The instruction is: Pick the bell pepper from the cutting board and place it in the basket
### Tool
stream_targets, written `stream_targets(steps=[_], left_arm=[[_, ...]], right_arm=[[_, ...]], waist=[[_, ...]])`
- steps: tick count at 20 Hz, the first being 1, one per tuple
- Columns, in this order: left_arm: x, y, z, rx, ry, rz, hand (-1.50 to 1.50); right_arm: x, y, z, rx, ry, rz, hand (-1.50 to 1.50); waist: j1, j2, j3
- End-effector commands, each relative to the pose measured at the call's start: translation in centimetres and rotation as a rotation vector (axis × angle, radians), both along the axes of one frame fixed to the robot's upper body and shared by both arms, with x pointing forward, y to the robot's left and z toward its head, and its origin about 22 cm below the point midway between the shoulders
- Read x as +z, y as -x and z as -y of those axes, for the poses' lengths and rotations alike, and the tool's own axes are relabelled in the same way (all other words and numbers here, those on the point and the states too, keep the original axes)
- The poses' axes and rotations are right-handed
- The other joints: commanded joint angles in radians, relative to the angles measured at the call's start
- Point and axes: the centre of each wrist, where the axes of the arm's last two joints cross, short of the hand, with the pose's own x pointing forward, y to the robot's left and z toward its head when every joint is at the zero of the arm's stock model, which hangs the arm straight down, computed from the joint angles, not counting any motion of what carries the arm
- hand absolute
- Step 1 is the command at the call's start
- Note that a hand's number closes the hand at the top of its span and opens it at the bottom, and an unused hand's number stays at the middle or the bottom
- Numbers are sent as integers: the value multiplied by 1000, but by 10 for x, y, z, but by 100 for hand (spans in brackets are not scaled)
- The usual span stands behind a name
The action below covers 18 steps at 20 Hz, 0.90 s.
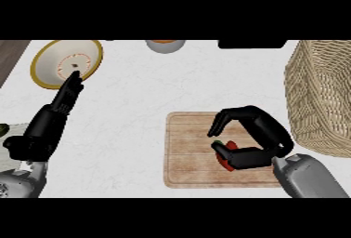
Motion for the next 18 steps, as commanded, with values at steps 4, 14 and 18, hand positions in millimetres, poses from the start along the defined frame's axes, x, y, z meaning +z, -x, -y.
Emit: stream_targets(steps=[4,14,18], left_arm=[[-7,-6,2,-113,58,-28,0],[-21,-8,0,-85,58,-39,0],[-12,-10,-12,-83,40,-48,0]], right_arm=[[-49,50,-53,-19,170,217,-150],[62,40,-7,-461,657,501,-150],[81,51,-1,-352,1032,461,-150]], waist=[[-3,-8,-1],[-37,-20,-6],[-27,-21,-7]])
